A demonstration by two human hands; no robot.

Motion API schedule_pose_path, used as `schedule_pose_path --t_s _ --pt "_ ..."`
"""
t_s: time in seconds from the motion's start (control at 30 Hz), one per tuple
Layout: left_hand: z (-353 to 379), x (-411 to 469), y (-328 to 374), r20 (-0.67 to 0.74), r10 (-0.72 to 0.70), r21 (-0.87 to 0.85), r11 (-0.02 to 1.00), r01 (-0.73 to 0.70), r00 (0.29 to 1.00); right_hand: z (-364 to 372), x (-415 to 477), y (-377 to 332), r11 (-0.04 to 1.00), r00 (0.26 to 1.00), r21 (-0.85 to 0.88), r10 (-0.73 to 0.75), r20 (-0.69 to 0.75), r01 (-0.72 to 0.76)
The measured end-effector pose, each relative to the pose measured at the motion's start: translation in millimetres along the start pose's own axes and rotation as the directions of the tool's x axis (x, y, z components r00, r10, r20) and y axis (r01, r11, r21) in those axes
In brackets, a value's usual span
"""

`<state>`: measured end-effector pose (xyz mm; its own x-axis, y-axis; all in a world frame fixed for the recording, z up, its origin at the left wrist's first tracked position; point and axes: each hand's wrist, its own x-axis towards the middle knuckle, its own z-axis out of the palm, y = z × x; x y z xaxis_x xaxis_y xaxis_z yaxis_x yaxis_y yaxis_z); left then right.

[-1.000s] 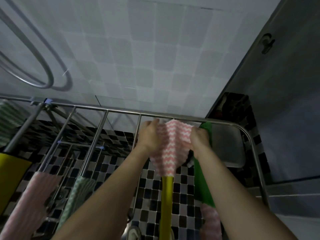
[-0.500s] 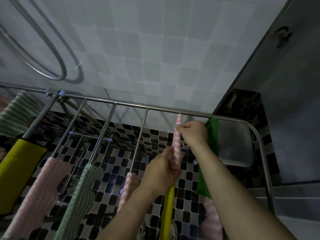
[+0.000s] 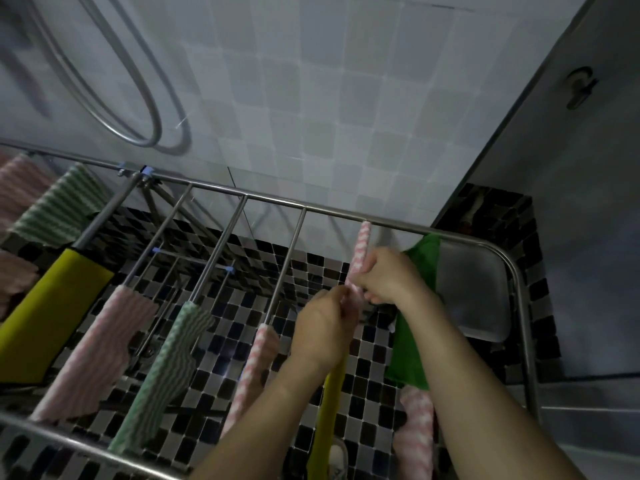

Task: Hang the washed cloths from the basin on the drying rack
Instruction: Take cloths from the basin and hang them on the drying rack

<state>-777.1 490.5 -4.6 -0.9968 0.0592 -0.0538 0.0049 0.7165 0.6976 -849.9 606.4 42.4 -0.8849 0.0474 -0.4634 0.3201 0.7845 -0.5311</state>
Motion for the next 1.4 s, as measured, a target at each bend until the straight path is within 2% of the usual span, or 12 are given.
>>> schedule_pose_path --t_s 0.07,0.3,0.43,0.53,0.6,0.73,0.8,0.87,0.93,1.13,1.27,1.4 --pt "6 2 0 0.013 -0.018 0.016 1.0 0.017 1.0 9 -2 3 0.999 0.998 0.03 0.035 0.044 -0.036" --pt "3 -1 7 0.09 -0.071 -0.025 0.997 0.074 0.993 21 1 10 0.995 0.998 0.089 0.039 -0.056 -0.034" --pt "-29 -42 2 -0.086 -0.123 0.076 0.989 0.13 0.989 26 -12 7 0.976 0.972 -0.212 -0.099 -0.215 0.053" --pt "-59 -78 -19 -0.201 -0.152 0.157 0.97 0.185 0.968 33 -28 4 0.937 0.909 -0.279 -0.294 -0.296 0.213" --pt "-80 -103 -32 -0.204 -0.235 0.168 0.948 0.27 0.95 45 -43 -6 0.919 0.891 -0.202 -0.381 -0.247 0.338" --pt "-100 -145 -54 0.031 -0.384 0.272 0.892 0.362 0.923 76 -73 -29 0.91 0.907 0.087 -0.413 0.084 0.406" --pt "-104 -162 -60 0.094 -0.397 0.289 0.888 0.357 0.913 94 -87 -35 0.896 0.87 0.081 -0.444 0.216 0.437" --pt "-105 -172 -62 0.079 -0.365 0.288 0.899 0.329 0.928 108 -95 -37 0.888 0.85 0.029 -0.448 0.279 0.458" --pt "-105 -178 -66 0.04 -0.344 0.278 0.906 0.32 0.938 121 -103 -40 0.877 0.848 -0.05 -0.445 0.289 0.477" --pt "-99 -183 -74 0.034 -0.327 0.207 0.927 0.314 0.944 135 -116 -43 0.855 0.892 -0.254 -0.423 0.163 0.452" --pt "-110 -204 -76 -0.043 -0.277 0.125 0.952 0.28 0.96 138 -134 -54 0.823 0.909 -0.388 -0.39 0.146 0.415" --pt "-139 -242 -92 -0.219 -0.28 -0.036 0.96 0.279 0.935 145 -166 -77 0.816 0.88 -0.338 -0.466 0.099 0.47"
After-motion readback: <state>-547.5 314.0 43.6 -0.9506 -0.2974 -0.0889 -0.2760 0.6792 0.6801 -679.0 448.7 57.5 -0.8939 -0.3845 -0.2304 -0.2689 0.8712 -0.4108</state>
